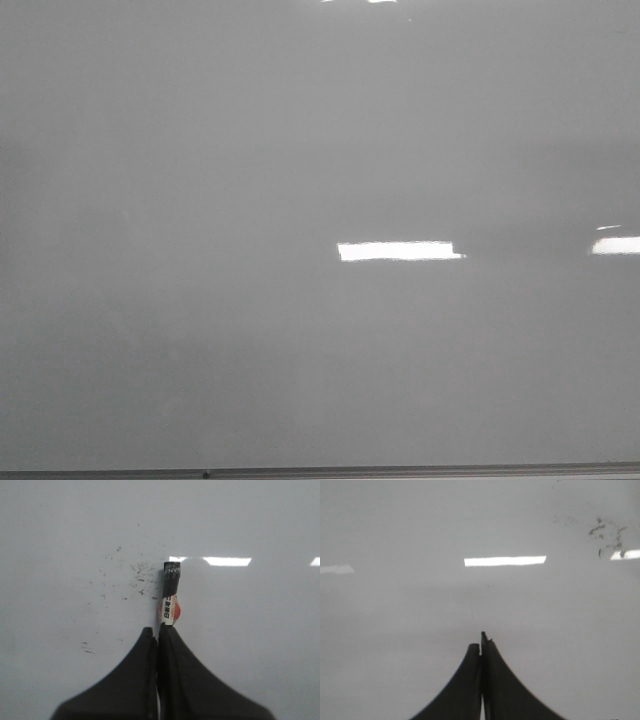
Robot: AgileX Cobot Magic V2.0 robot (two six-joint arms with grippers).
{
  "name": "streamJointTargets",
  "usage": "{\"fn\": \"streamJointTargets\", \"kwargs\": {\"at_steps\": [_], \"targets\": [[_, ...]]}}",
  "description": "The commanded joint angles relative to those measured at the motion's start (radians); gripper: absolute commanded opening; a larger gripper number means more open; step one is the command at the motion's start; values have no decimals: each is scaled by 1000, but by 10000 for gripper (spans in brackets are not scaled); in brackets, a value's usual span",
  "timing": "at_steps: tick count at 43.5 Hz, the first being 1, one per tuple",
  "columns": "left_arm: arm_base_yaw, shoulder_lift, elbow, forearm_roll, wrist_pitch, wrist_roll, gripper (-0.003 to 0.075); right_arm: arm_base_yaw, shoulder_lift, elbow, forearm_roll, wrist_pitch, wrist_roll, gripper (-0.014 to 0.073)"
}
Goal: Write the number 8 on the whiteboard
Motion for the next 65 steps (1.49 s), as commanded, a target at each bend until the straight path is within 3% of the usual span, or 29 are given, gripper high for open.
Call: {"fn": "streamJointTargets", "kwargs": {"at_steps": [1,5,7,13,17,22,30,41,52,65], "targets": [[1,44,-37,-4,-85,0,-10,0,40,-36,0,-66,-1,-69],[1,50,-37,-4,-83,0,94,0,38,-36,0,-67,-1,-35],[1,50,-37,-4,-80,0,210,0,38,-36,0,-67,-1,16],[1,50,-37,-4,-78,0,554,0,38,-30,0,-71,-1,262],[1,50,-37,-7,-91,0,653,0,38,-29,0,-64,-1,441],[1,52,-37,-42,-137,0,646,0,38,-29,0,-59,-1,538],[-4,159,-56,-34,-84,2,619,0,38,-25,0,-54,-1,538],[-77,556,-203,-27,16,61,618,0,38,-25,0,-58,-1,538],[-82,878,-335,17,-75,61,618,0,37,-25,0,-58,-1,538],[-82,1091,-413,24,-171,61,618,0,37,-25,0,-55,-1,538]]}}
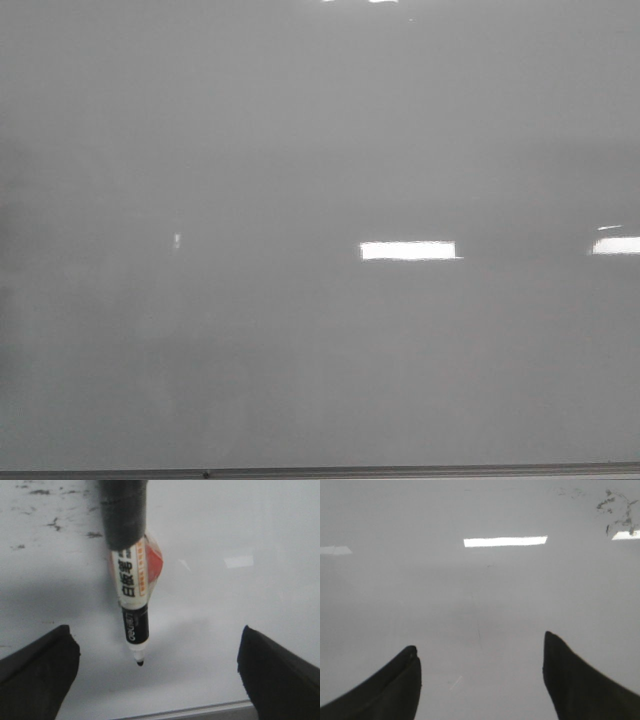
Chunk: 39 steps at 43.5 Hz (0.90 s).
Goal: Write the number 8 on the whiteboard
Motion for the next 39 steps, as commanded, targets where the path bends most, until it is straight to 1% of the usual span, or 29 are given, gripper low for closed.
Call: {"fn": "streamJointTargets", "kwargs": {"at_steps": [1,12,15,17,21,27,28,31,37,39], "targets": [[-5,24,-35,10,-97,2,618,0,14,-29,0,-77,-1,538],[-5,70,-35,45,-175,2,615,0,14,-29,0,-77,-1,538],[-5,77,-35,53,-189,2,592,0,14,-29,0,-77,-1,538],[-5,80,-35,54,-189,2,564,0,14,-29,0,-77,-1,538],[-5,80,-35,54,-185,2,479,0,14,-29,0,-77,-1,538],[-5,80,-35,60,-185,2,299,0,14,-29,0,-77,-1,538],[-5,80,-35,60,-185,2,281,0,14,-29,0,-77,-1,538],[-5,80,-35,62,-190,2,197,0,14,-29,0,-77,-1,538],[-5,80,-35,65,-200,2,61,0,14,-29,0,-77,-1,538],[-5,80,-35,65,-200,2,28,0,14,-29,0,-77,-1,538]]}}
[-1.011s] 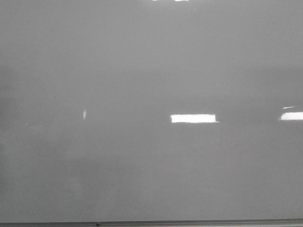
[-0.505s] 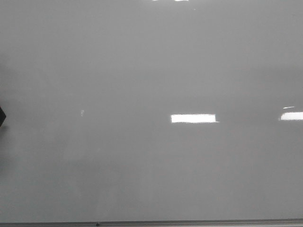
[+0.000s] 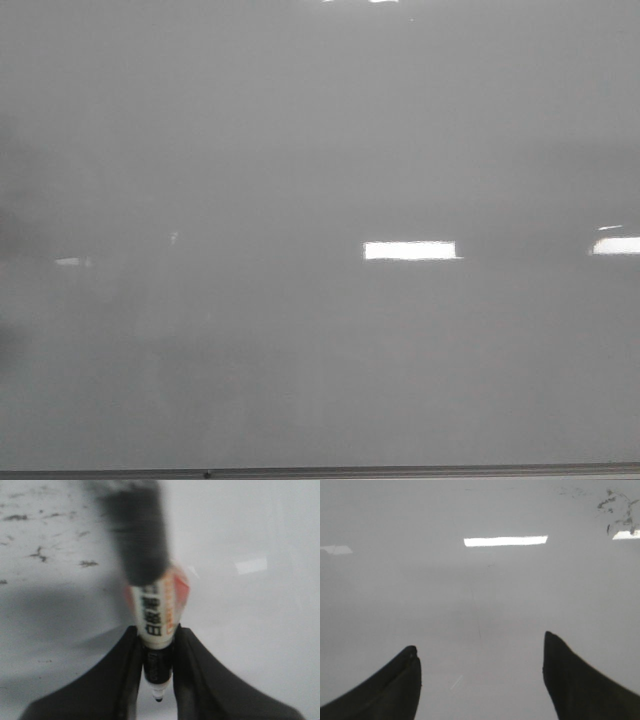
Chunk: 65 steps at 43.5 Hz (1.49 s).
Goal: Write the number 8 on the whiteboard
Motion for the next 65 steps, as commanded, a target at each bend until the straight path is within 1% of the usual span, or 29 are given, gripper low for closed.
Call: {"fn": "streamJointTargets", "kwargs": {"at_steps": [1,4,6,10,13,18,23,30,38,42,46,50,53,58,65], "targets": [[-5,-24,-30,2,-69,2,15,0,14,-29,0,-79,-1,538],[-5,-36,-30,2,-45,2,-12,0,14,-29,0,-79,-1,538],[-12,-51,-36,0,-5,2,-14,0,14,-29,0,-78,-1,538],[-32,-101,-60,-2,111,2,-14,0,14,-29,3,-72,-1,538],[-55,-146,-88,-7,216,2,-14,0,14,-35,32,-53,-1,538],[-112,-214,-132,-7,345,11,-14,0,31,-71,54,30,-33,537],[-194,-279,-140,-9,371,57,-14,9,97,-118,82,89,-95,537],[-360,-358,-140,-13,371,129,-14,74,218,-199,192,155,-233,537],[-582,-445,-140,-13,369,245,-14,205,373,-323,366,282,-478,537],[-676,-462,-140,-13,369,258,-14,288,447,-400,446,348,-618,537],[-756,-463,-140,-13,371,260,-14,386,523,-475,471,402,-727,537],[-832,-463,-140,-10,371,261,-14,500,604,-553,471,444,-807,537],[-881,-463,-140,-10,371,262,-14,586,669,-613,471,454,-849,537],[-935,-463,-140,-10,371,263,-14,706,761,-701,470,458,-878,537],[-970,-463,-140,-10,371,263,-14,810,884,-814,444,461,-880,537]]}}
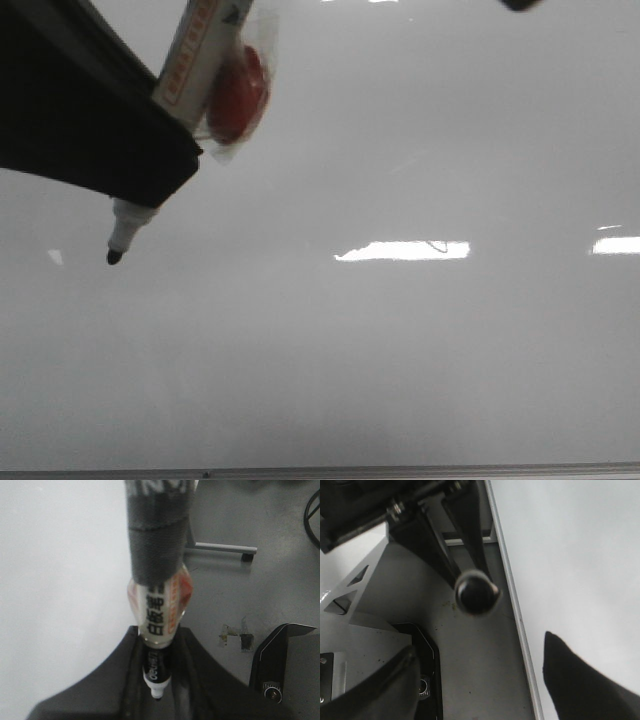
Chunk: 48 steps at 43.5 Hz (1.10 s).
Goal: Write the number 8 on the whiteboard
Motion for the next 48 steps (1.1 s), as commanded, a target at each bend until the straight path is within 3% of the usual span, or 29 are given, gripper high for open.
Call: {"fn": "streamJointTargets", "kwargs": {"at_steps": [1,14,30,34,42,44,48], "targets": [[-19,-18,-36,-3,-61,1,-14,48,54,-86,11,-31,-17,537],[-19,-18,-36,-3,-61,1,-14,89,185,-176,8,-5,-17,512],[-19,-21,-36,10,-63,1,7,89,197,-176,8,47,-17,2],[-19,-21,-36,30,-63,1,127,89,197,-176,3,57,-17,-76],[-19,-21,-36,30,-69,-49,557,76,197,-176,-35,59,-15,-71],[-19,-24,-36,33,-69,-99,589,60,197,-174,-48,62,-8,-71],[-17,-38,-31,35,-66,-137,566,-8,196,-166,-51,85,15,-71]]}}
